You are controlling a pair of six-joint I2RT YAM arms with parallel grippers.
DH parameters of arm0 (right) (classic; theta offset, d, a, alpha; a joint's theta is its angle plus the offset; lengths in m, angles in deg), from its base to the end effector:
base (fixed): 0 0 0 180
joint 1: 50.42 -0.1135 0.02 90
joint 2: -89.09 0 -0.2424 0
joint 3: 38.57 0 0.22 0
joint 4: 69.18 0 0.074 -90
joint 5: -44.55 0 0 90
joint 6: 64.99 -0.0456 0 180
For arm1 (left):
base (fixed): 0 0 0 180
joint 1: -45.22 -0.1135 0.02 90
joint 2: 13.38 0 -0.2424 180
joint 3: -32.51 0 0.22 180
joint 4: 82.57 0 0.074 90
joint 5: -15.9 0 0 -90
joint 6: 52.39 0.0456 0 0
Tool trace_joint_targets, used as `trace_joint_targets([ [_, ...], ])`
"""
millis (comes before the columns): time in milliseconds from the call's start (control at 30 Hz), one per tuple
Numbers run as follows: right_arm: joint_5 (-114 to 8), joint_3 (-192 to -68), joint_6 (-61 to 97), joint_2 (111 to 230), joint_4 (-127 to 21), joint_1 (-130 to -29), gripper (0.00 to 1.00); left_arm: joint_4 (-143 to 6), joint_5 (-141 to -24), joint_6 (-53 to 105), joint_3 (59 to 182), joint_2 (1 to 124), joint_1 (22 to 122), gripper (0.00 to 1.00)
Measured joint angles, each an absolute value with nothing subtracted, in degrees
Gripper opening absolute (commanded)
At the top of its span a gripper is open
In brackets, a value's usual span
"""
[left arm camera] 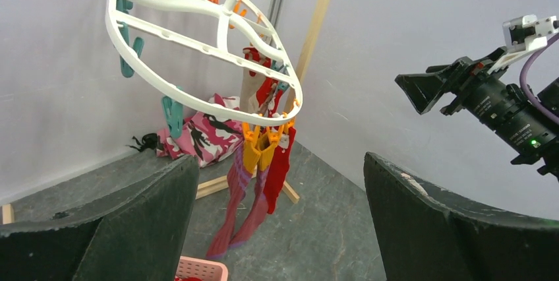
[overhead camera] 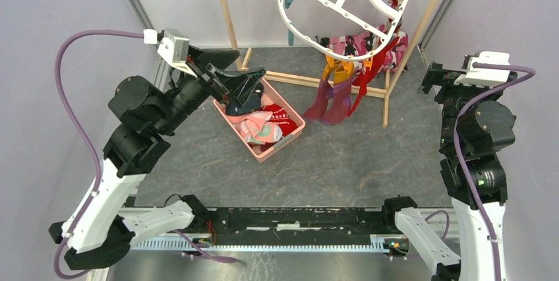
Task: Clip the socks to the hanger
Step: Reset both arms
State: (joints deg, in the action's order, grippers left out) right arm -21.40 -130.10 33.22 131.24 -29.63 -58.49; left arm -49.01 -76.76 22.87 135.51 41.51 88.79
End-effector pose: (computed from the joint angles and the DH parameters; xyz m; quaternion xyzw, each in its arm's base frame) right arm 0.0991 -0.0047 0.4629 0.0686 0.6460 -0.1351 0.7481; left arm 0.1023 -0.1002 0.5056 0.1701 0.5879 -0.3976 0.6836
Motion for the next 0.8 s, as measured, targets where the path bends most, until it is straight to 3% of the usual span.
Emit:
trace_joint_targets([
  [800, -23.47, -127.43, 33.02, 129.21, -28.67, -58.49, 0.98, -48.29, -75.03, 17.93, 128.25, 35.33, 88.79, 1.00],
])
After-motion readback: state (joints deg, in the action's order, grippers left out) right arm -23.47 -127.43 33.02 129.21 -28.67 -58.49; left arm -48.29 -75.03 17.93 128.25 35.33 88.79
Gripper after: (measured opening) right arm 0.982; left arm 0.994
